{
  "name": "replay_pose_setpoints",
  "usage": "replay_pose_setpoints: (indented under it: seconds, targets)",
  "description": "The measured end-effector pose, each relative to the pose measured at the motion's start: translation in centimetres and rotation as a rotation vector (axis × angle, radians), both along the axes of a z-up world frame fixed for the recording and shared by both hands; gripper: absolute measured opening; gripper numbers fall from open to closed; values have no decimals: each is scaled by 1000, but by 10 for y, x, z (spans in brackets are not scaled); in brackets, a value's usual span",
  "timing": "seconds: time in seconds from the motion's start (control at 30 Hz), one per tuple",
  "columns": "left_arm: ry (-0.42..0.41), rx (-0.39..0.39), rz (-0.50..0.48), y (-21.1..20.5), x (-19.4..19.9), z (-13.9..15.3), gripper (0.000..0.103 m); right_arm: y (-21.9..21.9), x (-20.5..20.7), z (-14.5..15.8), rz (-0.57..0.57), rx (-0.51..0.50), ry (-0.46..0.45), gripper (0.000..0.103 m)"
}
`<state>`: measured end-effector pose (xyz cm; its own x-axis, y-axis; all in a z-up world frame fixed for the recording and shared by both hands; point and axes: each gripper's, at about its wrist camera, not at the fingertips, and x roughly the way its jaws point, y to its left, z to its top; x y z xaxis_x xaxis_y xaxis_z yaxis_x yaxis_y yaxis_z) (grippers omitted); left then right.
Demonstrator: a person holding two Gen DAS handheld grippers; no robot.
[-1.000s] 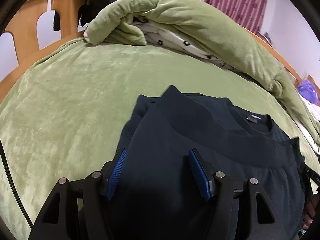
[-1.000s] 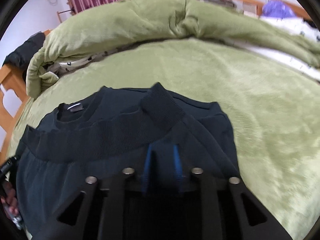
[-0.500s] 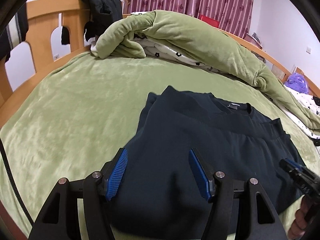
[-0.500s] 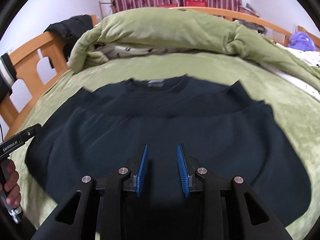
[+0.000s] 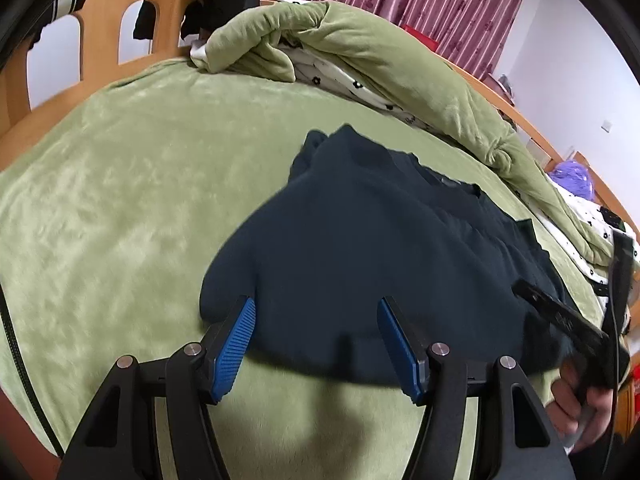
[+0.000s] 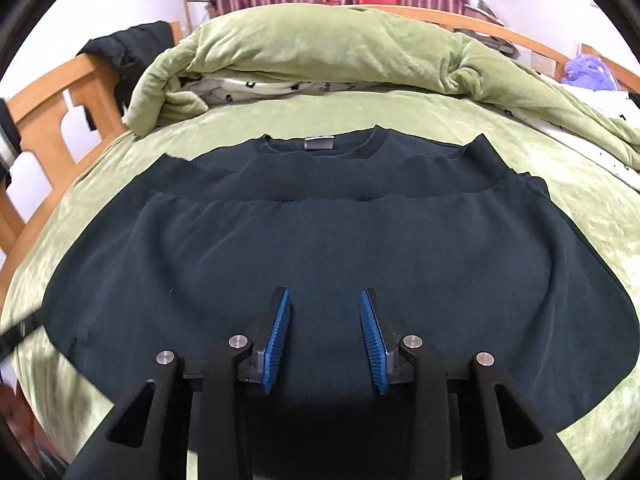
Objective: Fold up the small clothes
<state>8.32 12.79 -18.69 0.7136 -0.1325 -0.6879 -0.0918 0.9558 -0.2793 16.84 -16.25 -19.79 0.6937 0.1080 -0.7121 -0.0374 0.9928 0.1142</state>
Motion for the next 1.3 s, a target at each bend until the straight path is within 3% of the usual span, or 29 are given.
replay_pose_setpoints:
  seconds: [0.13, 0.27, 0.4, 0.6, 0.83, 0.97, 1.07, 1.3]
  targets:
    - [6, -75, -5, 5, -13, -12, 61, 7, 6, -15, 6, -44, 15, 36]
    - [78, -202, -14, 7, -17, -33, 61, 17, 1, -25, 27, -135, -13, 36]
    - [90, -192, 3, 2, -7, -42, 61, 16, -2, -25, 35, -132, -9, 36]
    - [94, -317, 60, 11, 17, -47, 61, 8, -23, -22, 57, -107, -5, 36]
    - [115, -381, 152, 16, 37, -48, 56, 8, -61, -22, 100, -124, -32, 36]
    - [107, -356, 213, 12, 38, -40, 44, 5, -72, -21, 164, -110, -16, 36]
    - [99, -288, 226, 2, 38, -32, 35, -9, -79, -14, 179, -67, -27, 36]
    - [-40, -108, 174, -31, 31, 16, 21, -61, -82, 5, 100, 32, -58, 36]
